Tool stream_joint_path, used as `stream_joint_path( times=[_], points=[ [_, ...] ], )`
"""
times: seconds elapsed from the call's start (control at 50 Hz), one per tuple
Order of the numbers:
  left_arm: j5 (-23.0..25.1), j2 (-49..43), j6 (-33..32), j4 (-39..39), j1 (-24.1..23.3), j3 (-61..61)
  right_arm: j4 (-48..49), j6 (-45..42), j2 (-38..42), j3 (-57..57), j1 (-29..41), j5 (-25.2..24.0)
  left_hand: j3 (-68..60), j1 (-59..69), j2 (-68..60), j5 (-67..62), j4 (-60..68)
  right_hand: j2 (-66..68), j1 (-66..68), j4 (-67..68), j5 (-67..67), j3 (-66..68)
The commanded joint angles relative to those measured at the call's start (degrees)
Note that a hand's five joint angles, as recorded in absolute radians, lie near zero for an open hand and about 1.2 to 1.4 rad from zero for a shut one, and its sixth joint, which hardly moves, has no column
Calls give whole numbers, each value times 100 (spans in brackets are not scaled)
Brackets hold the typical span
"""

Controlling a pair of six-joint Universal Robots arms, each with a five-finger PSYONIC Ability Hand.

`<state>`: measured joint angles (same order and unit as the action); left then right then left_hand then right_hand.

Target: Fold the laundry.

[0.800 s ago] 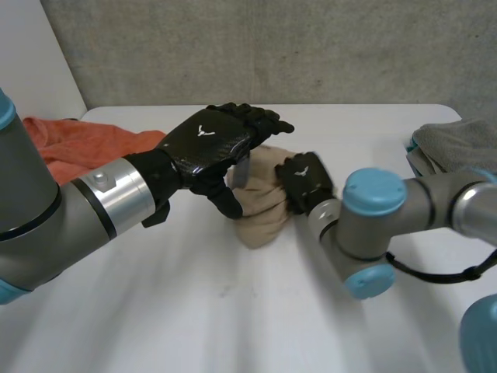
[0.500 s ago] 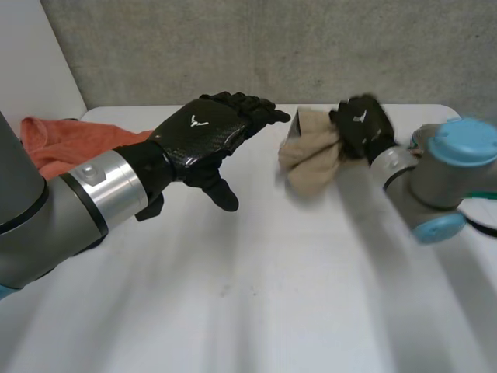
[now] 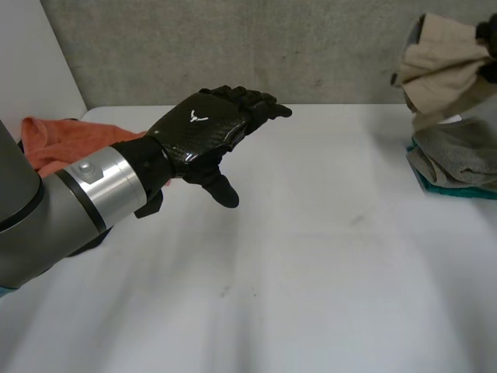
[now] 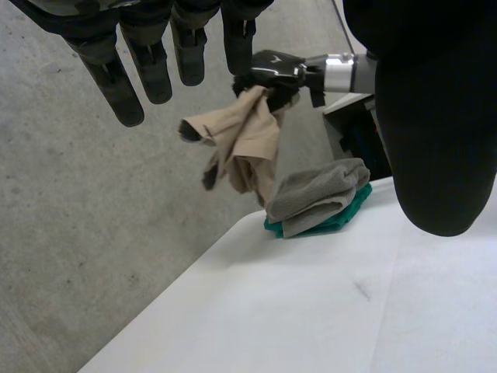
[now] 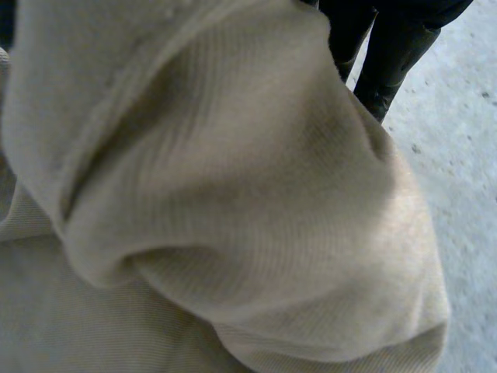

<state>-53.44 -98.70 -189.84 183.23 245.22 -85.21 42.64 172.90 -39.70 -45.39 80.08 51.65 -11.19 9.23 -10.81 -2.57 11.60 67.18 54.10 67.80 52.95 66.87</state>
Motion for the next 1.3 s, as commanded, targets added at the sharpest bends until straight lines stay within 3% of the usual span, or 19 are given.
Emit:
stream_joint_path(
  times=[0.02, 0.26, 0.5, 0.56, 0.6, 0.62, 0.76, 0.9, 1.06, 1.12, 1.2, 1.26, 1.3],
  points=[
    [-9, 0, -1, 2, -18, -5, 1025, 841, 585, -321, -624, -716, 30, 166, -8, 169, -71, 1282, 2590, 1220, 1705, 1313],
    [-202, 0, -1, 2, -35, -5, 2097, 921, 999, -1296, -1336, -2043, 13, 183, -25, 152, -54, 1282, 2590, 1220, 1705, 1313],
    [-228, 18, 17, -50, -97, -14, 2319, 939, 965, -1499, -1698, -2247, 13, 183, -25, 152, -54, 1282, 2590, 1220, 1705, 1313],
    [-228, 44, 26, -50, -202, -5, 2310, 956, 685, -1814, -1698, -2177, 13, 183, -25, 152, -54, -2515, -1207, -2577, -2092, -2484],
    [-228, 79, 26, -50, -255, -5, 2310, 930, 465, -2026, -1689, -2150, 13, 183, -25, 152, -54, -4070, -2762, -4132, -3647, -4039],
    [-228, 96, 26, -50, -272, -5, 2258, 939, 255, -2227, -1689, -2098, 13, 183, -25, 152, -54, -5718, -4410, -5780, -5295, -5687],
    [-228, 281, 34, -50, -334, -5, 1503, 1070, -599, -2923, -1838, -1571, 13, 183, -25, 152, -54, -5718, -4410, -5780, -5295, -5687],
    [-228, 299, 34, -50, -343, 13, -175, 1009, -1303, -3099, -2391, -1342, 30, 166, -8, 169, -71, -5718, -4410, -5780, -5295, -5687],
    [-220, 308, 43, -50, -361, 13, -1618, 97, -1470, -2924, -3270, -1158, 47, 149, 9, 185, -88, -5718, -4410, -5780, -5295, -5687],
    [-219, 316, 52, -50, -361, 39, -2189, -615, -1505, -2547, -3604, -641, 47, 149, 9, 185, -88, -5718, -4410, -5780, -5295, -5687],
    [-228, 325, 52, -42, -352, 92, -2805, -1687, -1768, -1887, -3710, 853, 30, 166, -8, 169, -71, -5718, -4410, -5780, -5295, -5687],
    [-237, 351, 52, -33, -343, 127, -2806, -1944, -2040, -1851, -3388, 1556, 13, 183, -25, 152, -54, -5718, -4410, -5780, -5295, -5687],
    [-333, 413, 52, -33, -317, 197, -2736, -1848, -2278, -1860, -2983, 1760, -4, 200, -42, 135, -37, -5718, -4410, -5780, -5295, -5687]
  ],
)
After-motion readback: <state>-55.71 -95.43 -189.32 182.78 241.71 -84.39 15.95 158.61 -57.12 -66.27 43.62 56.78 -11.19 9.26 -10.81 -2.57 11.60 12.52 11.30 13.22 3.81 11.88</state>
